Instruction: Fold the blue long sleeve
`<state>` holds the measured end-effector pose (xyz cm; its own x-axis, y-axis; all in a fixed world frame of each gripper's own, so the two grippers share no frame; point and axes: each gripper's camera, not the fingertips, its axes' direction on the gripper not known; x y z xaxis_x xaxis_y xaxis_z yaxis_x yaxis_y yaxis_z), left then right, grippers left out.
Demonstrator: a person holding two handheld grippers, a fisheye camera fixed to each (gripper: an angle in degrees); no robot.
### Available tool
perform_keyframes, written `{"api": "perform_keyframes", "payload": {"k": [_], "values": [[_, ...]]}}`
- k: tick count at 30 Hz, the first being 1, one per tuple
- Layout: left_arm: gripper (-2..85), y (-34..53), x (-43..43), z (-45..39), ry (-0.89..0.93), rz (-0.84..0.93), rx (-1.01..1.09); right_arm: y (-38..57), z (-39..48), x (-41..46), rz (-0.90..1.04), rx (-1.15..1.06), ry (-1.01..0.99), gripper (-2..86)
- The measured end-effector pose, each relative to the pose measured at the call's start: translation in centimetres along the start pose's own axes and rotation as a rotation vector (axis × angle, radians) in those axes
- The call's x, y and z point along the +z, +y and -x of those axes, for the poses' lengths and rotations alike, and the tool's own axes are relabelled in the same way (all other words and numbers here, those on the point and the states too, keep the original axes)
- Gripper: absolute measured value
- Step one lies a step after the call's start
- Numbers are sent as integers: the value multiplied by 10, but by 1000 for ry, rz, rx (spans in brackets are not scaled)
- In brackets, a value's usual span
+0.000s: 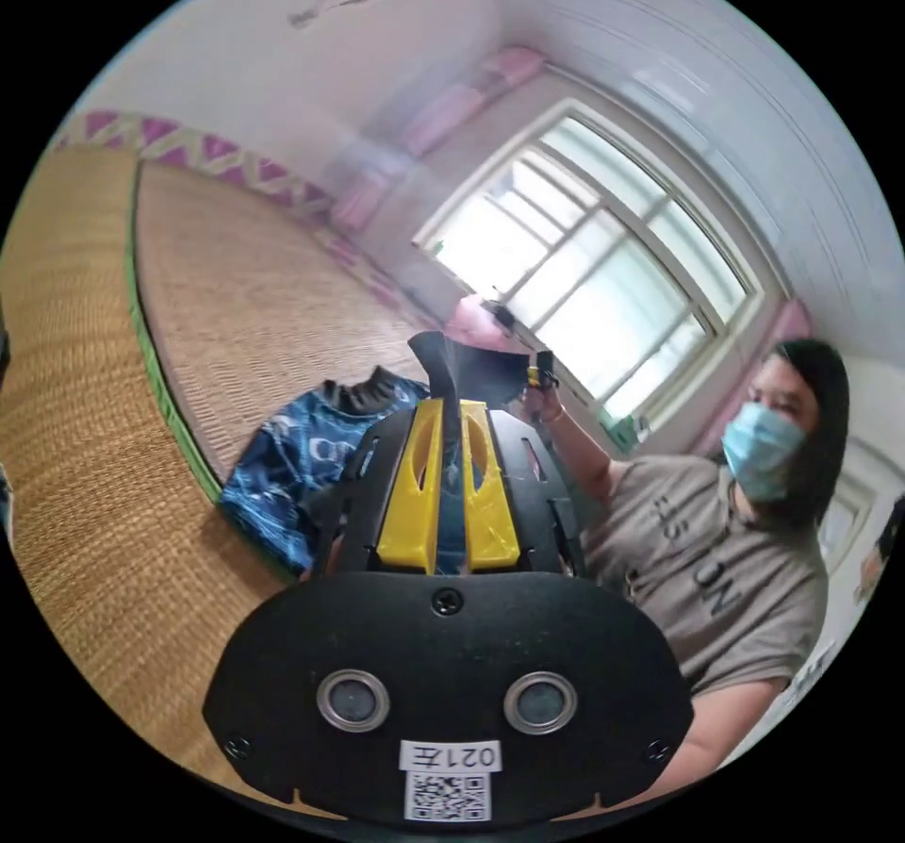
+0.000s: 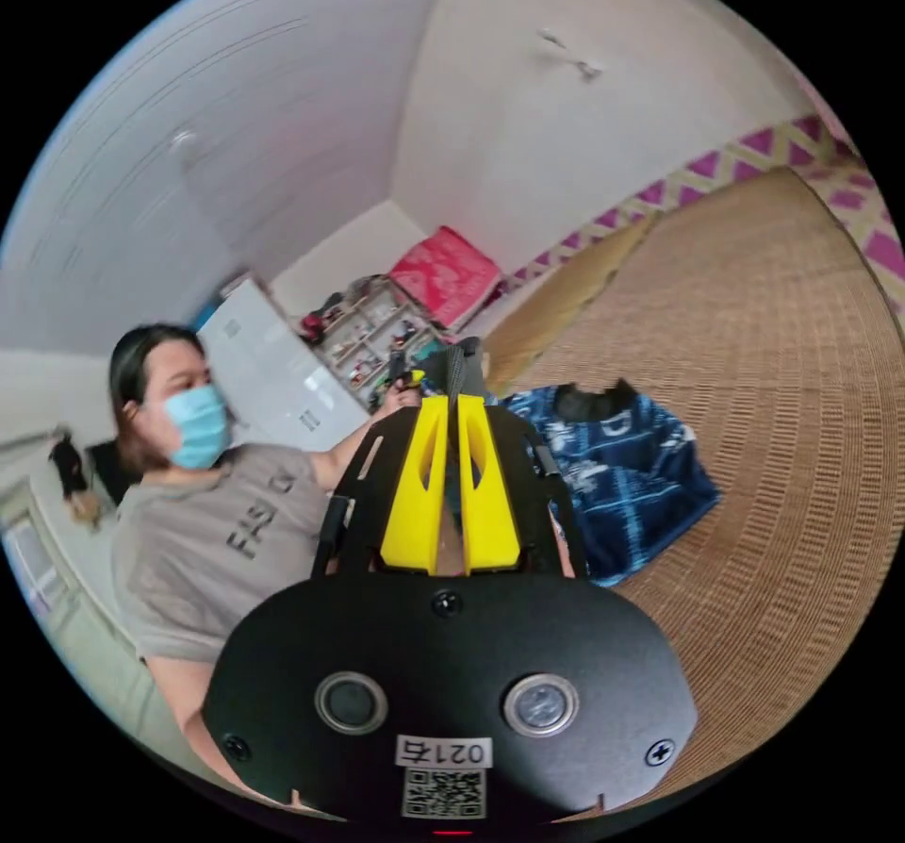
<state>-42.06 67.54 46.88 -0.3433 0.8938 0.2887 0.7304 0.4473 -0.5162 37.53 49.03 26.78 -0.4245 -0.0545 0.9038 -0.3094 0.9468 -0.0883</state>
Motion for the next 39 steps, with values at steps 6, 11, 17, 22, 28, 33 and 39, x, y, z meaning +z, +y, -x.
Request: {"api": "perform_keyframes", "payload": {"k": [6,11,17,22,28,33,39], "values": [[0,132,-21,-149,64,34,94,129,142,-4,52,-98,-6,-1],[-8,253,0,-175,5,157,-95,221,148,25,168,113,73,-1],[-9,391,24,-139,63,190,-417,288,110,61,235,358,89,24],[-5,388,-48,-228,-89,-119,-86,234,168,40,-2,109,233,73],[42,309,-26,-236,-368,-108,52,101,169,158,144,-245,556,85],[3,224,47,-193,-484,-13,21,18,139,331,352,-462,554,91],[-9,197,61,-189,-442,-30,-108,-59,107,515,637,-319,542,90]]}}
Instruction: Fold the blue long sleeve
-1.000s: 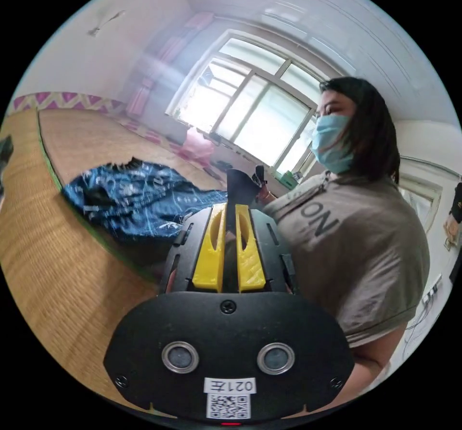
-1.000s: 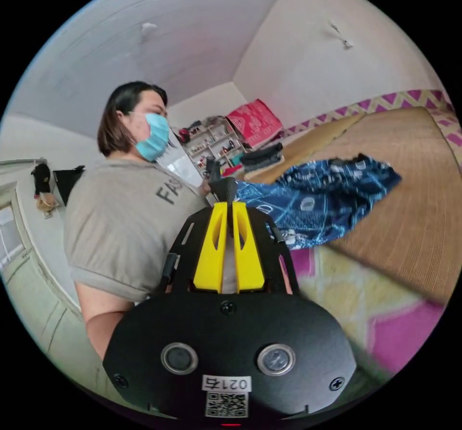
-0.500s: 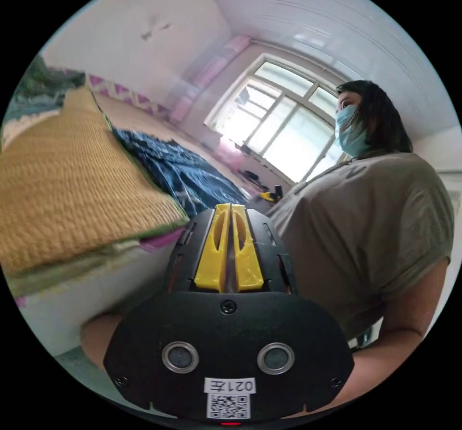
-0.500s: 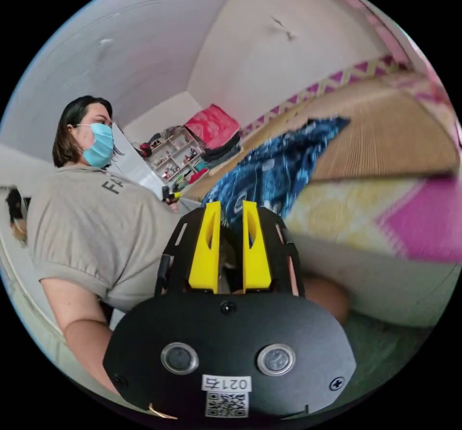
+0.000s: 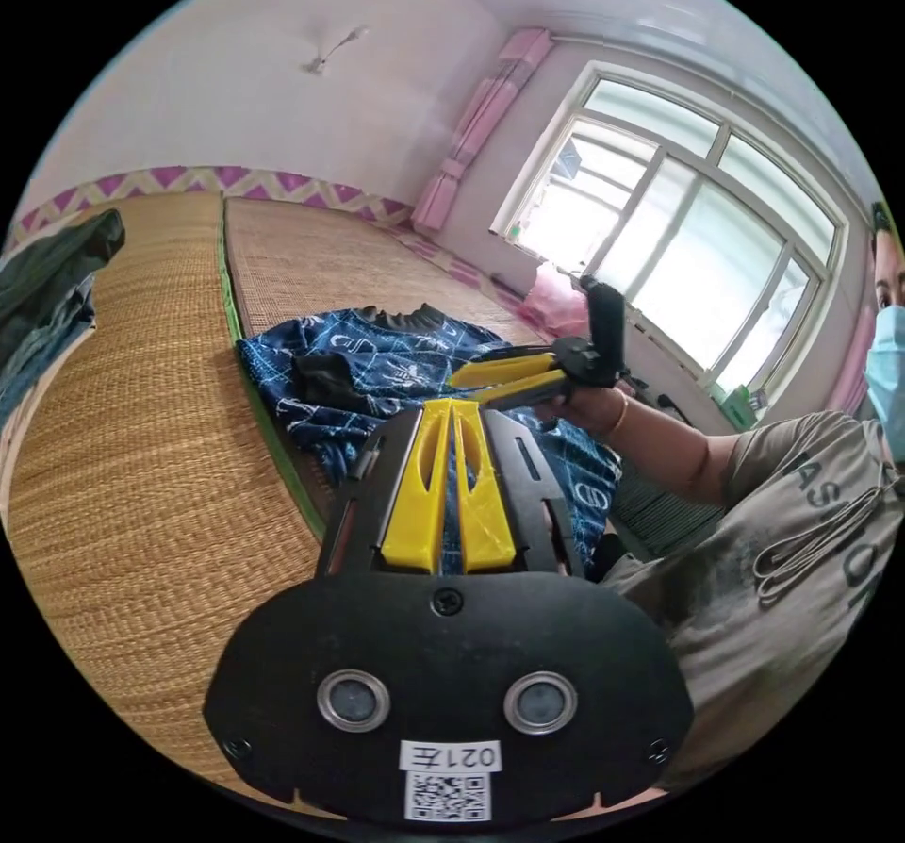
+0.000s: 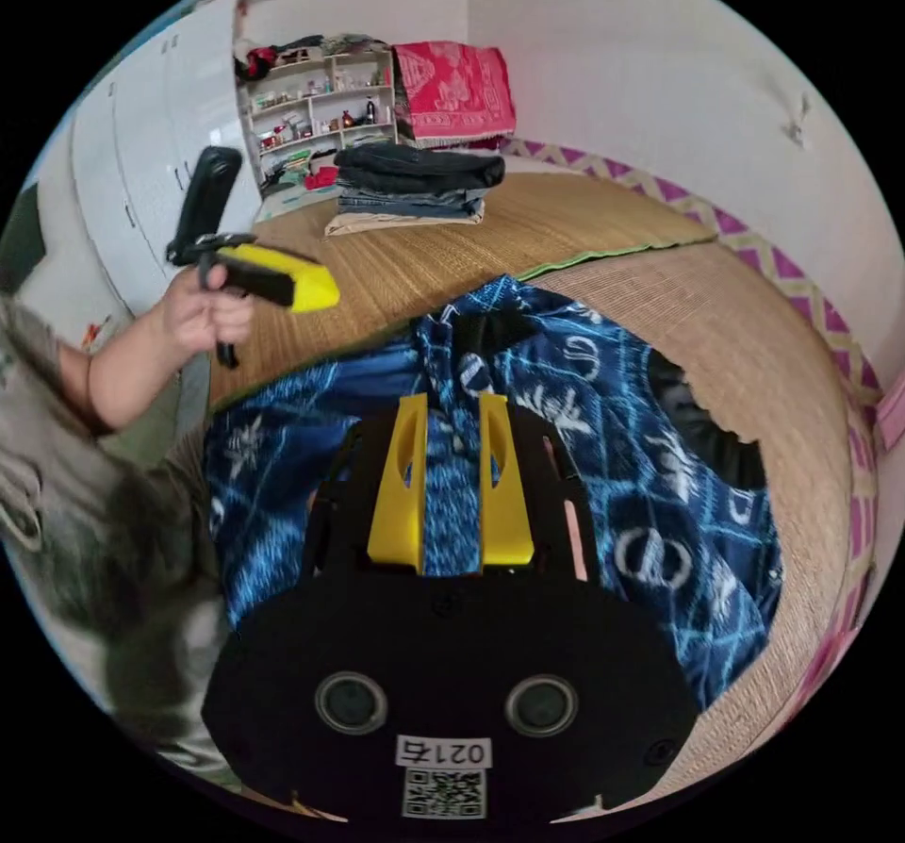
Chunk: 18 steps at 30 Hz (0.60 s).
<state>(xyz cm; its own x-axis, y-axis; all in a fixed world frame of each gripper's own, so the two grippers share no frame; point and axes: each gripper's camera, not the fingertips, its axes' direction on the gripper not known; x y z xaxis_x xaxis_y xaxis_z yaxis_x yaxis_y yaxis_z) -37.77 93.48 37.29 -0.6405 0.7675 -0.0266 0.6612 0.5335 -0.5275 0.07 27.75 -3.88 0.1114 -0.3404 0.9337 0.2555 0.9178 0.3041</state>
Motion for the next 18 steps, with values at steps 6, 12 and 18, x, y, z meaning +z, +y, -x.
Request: {"api": "perform_keyframes", "payload": {"k": [6,12,18], "values": [[-9,15,-5,-12,-34,102,-26,-54,5,58,116,-59,97,87],[-9,21,-22,-14,-22,87,-73,-44,-65,63,16,292,-247,65],[-9,13,-31,-26,-3,75,-96,-54,-56,83,69,238,-149,74]]}}
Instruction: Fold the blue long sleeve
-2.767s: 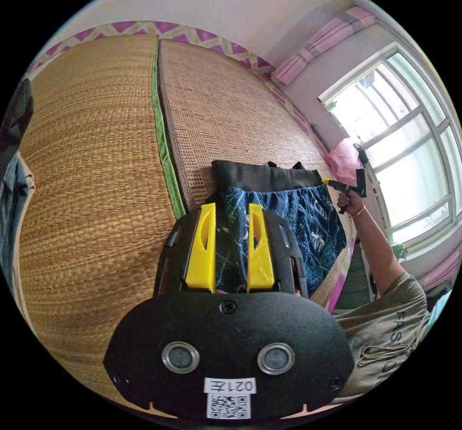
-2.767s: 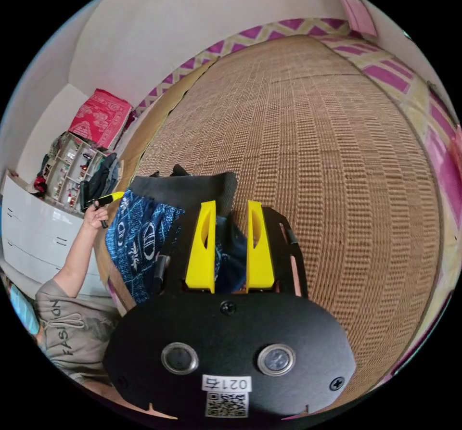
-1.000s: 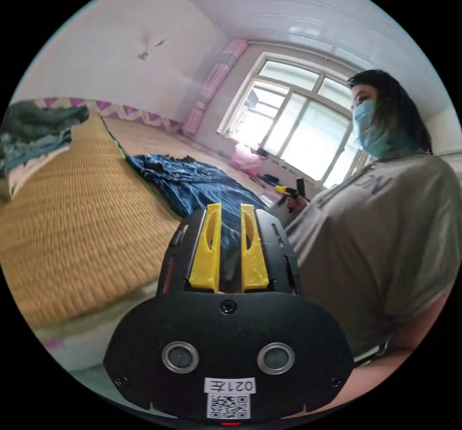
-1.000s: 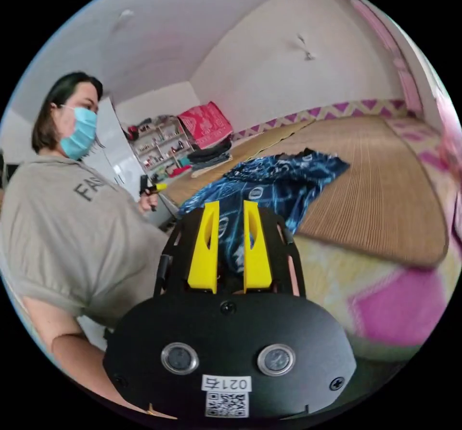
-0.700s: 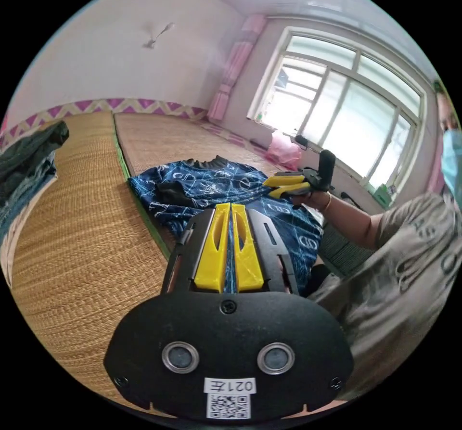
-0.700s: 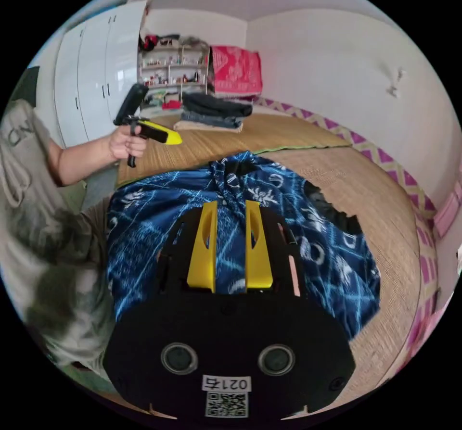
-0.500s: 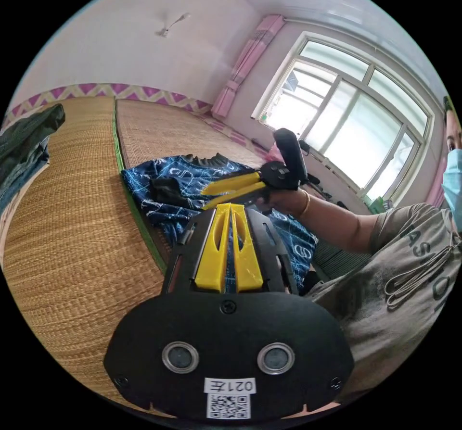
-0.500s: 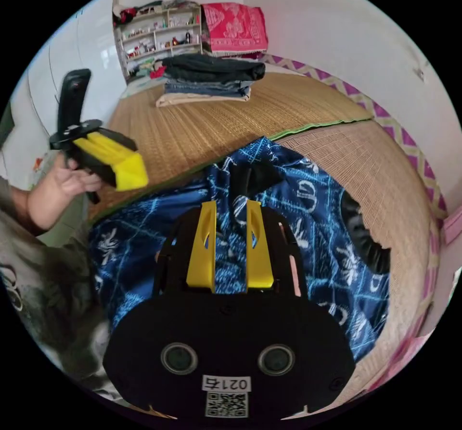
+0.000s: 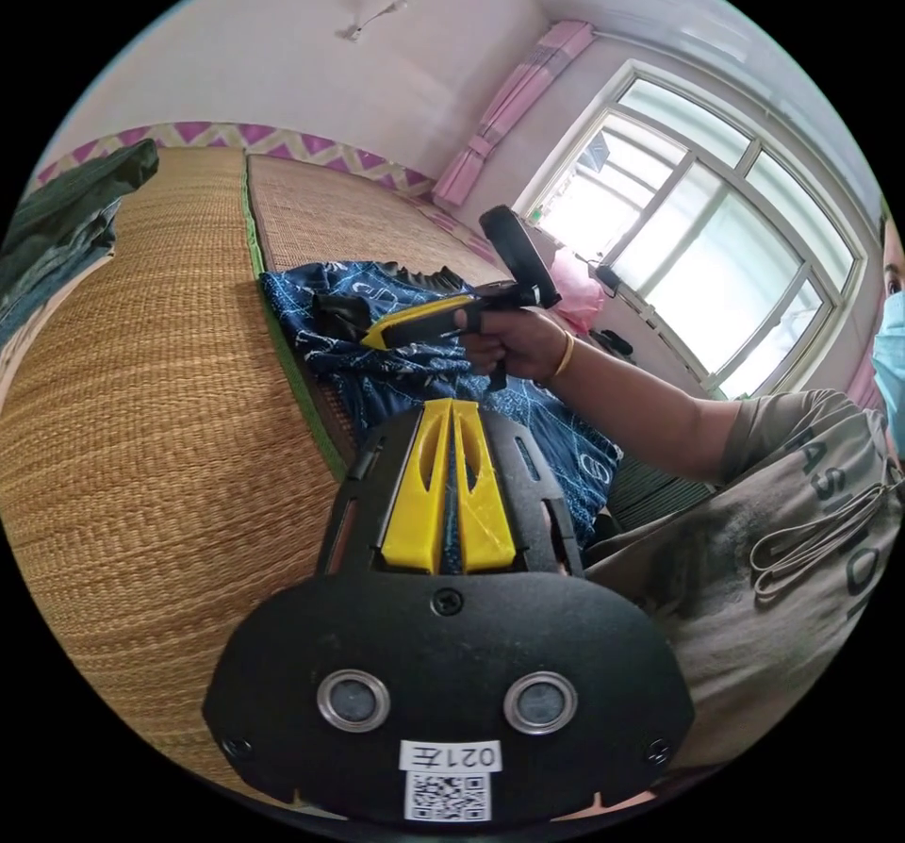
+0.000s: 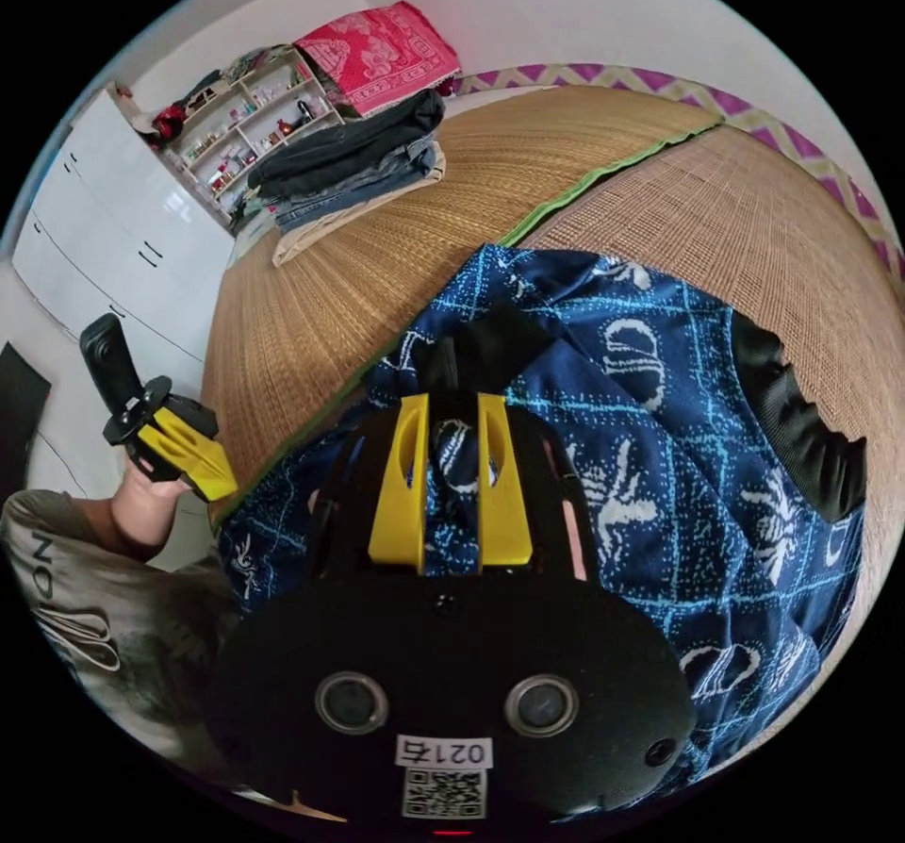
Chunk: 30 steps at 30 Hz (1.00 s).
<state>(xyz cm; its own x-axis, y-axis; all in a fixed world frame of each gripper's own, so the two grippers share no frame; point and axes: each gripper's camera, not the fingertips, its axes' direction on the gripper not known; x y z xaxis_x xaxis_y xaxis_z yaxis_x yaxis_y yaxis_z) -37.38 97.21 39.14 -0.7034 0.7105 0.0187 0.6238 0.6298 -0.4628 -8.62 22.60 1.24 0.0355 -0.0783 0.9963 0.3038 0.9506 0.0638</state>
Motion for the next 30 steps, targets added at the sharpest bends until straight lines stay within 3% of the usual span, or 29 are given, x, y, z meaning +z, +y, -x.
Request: {"api": "perform_keyframes", "payload": {"k": [5,8,13,17,19,22,30], "values": [[-9,-6,-9,-12,-11,0,-10,13,-5,0,-16,-28,76,17],[-9,-18,-13,-17,-28,17,-15,48,-27,-53,-201,45,-43,8],[-9,-46,-14,-29,4,12,7,186,-111,-208,-639,272,-230,6],[-10,-69,0,-37,32,31,13,313,-171,-307,-861,476,-132,5],[-9,-77,9,-41,34,45,13,399,-207,-354,-936,613,9,5],[-9,-92,22,-48,32,65,0,498,-251,-379,-980,791,116,5],[-9,-146,48,-86,7,127,28,721,-311,-335,-1255,1056,-26,4]]}}
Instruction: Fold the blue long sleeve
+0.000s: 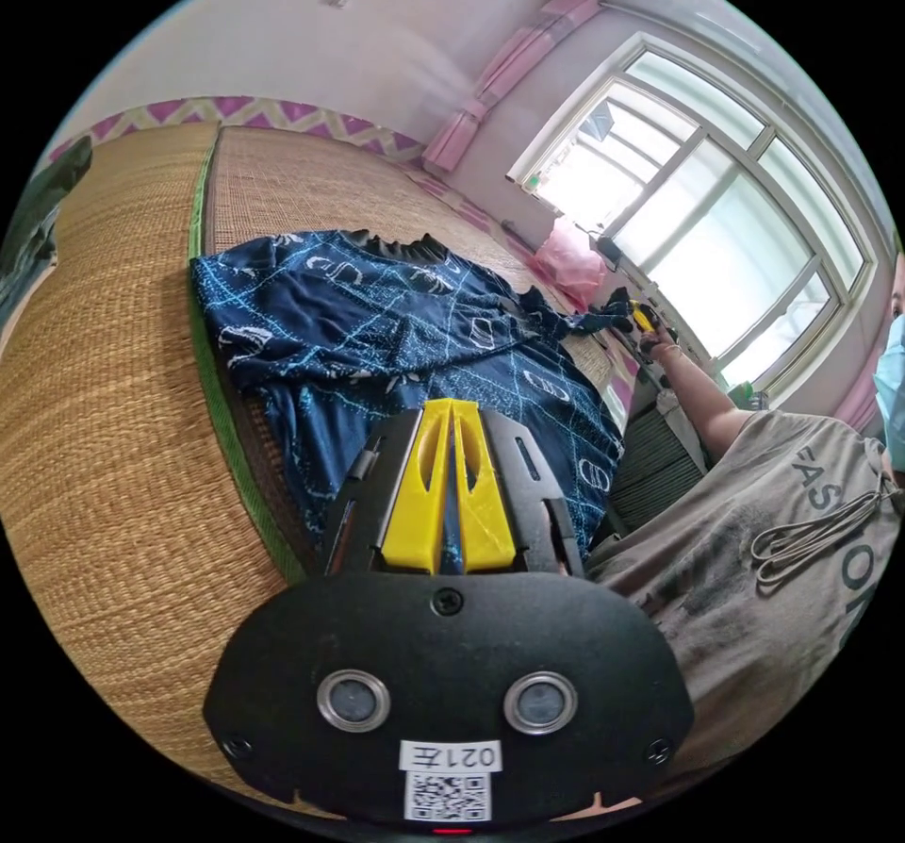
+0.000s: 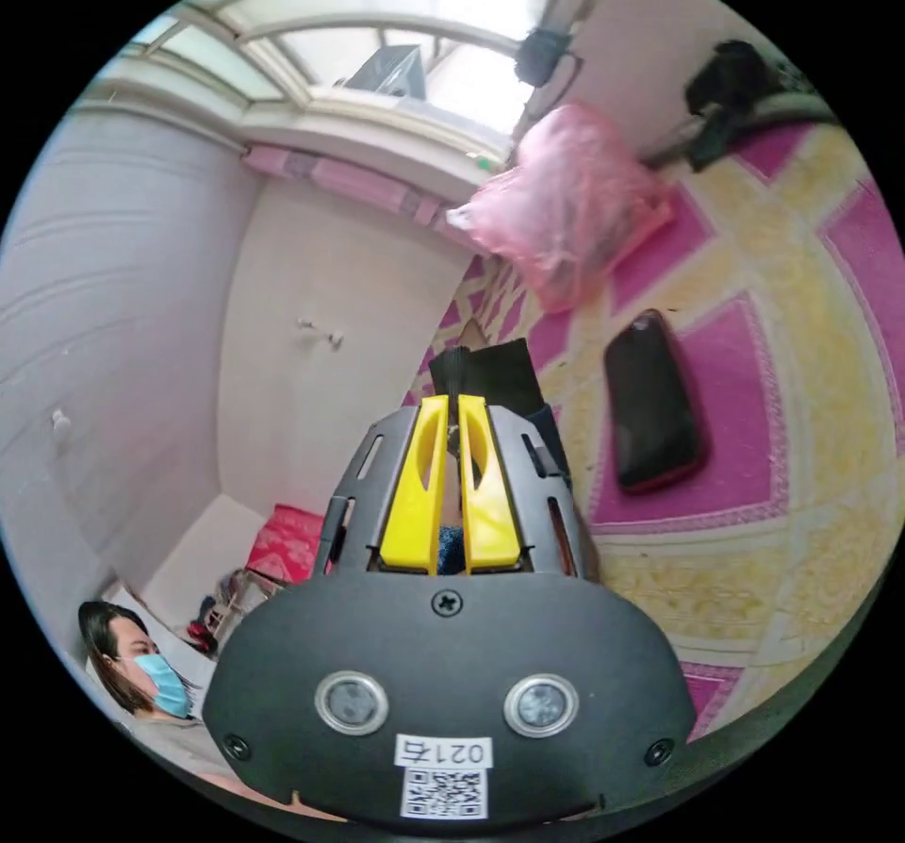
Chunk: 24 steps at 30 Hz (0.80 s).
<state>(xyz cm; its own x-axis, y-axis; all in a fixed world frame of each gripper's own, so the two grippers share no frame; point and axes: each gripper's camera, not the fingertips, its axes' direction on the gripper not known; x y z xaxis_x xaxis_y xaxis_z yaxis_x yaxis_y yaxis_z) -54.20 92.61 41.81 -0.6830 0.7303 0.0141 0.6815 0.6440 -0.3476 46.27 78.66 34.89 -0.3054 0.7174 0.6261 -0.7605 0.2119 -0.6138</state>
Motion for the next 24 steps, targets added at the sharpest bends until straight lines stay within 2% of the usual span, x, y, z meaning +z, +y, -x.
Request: {"api": "perform_keyframes", "payload": {"k": [4,8,13,19,24], "values": [[-9,-30,3,-16,-18,23,24,9,-51,-57,-61,10,-8,4],[-9,-67,14,-37,-23,43,60,15,-78,-86,-2,-53,-20,4],[-9,-112,41,-66,1,65,113,54,-144,-121,-6,66,-55,6],[3,-173,84,-123,-26,144,306,93,-184,-168,-53,93,-81,14],[38,-207,139,-171,-153,231,525,130,-194,-202,-72,78,-64,39]]}}
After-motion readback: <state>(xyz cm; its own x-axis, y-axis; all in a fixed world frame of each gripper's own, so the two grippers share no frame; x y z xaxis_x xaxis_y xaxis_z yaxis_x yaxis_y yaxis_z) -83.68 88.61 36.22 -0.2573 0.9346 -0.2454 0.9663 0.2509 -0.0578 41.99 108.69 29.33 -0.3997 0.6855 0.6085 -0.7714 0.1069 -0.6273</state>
